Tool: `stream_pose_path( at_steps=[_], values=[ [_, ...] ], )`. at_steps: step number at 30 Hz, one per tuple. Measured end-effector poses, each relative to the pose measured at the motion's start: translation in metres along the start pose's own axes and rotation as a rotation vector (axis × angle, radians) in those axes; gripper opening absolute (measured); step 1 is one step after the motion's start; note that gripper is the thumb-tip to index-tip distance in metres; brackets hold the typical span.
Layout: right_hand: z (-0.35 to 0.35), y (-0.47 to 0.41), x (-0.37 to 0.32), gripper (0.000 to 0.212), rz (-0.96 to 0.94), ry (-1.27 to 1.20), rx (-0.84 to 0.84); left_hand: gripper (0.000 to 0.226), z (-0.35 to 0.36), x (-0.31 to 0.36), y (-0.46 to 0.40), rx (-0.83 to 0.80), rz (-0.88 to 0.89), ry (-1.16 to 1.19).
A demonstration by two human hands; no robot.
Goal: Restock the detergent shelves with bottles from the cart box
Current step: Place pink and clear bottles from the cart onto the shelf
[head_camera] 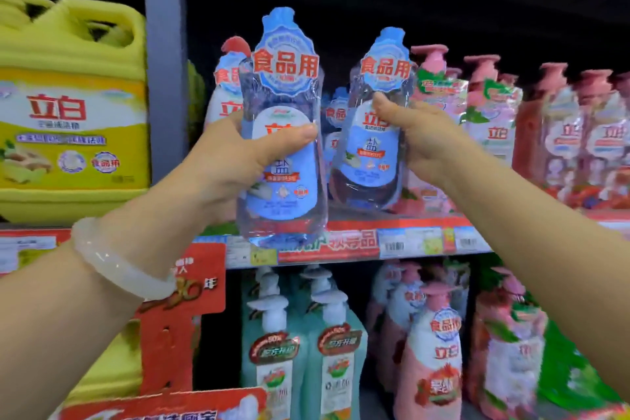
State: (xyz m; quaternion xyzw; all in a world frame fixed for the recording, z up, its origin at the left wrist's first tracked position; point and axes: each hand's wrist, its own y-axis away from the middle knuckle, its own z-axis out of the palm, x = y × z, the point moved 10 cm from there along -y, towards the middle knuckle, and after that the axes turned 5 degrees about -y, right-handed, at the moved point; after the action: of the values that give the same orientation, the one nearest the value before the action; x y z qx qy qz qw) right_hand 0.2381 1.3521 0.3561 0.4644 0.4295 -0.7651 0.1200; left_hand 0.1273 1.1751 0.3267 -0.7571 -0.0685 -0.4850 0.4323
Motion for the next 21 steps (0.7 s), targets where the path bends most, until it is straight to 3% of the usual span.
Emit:
stream_pose_path(
  at_steps=[3,7,12,18,21],
  values=[
    [-0.001,-0.024,0.004,0.004,-0.035,0.060,-0.029,0.038,-0.003,0.007,-0.001,0.068,-0.011,-0.028],
    [-0.006,-0.043,0.033,0.018,0.000,0.121,-0.005,0.056,-0.007,0.014,0.004,0.161,-0.027,-0.072],
    [-0.014,-0.049,0.058,0.039,0.021,0.190,0.024,0.057,-0.015,0.020,0.015,0.264,-0.024,-0.131],
    [-0.010,-0.040,0.070,0.089,0.018,0.790,-0.014,0.035,-0.013,0.008,0.017,0.307,-0.074,-0.129],
    [-0.007,-0.030,0.065,0.079,0.051,1.082,-0.078,0.025,-0.008,0.002,0.013,0.286,-0.090,-0.129]
  ],
)
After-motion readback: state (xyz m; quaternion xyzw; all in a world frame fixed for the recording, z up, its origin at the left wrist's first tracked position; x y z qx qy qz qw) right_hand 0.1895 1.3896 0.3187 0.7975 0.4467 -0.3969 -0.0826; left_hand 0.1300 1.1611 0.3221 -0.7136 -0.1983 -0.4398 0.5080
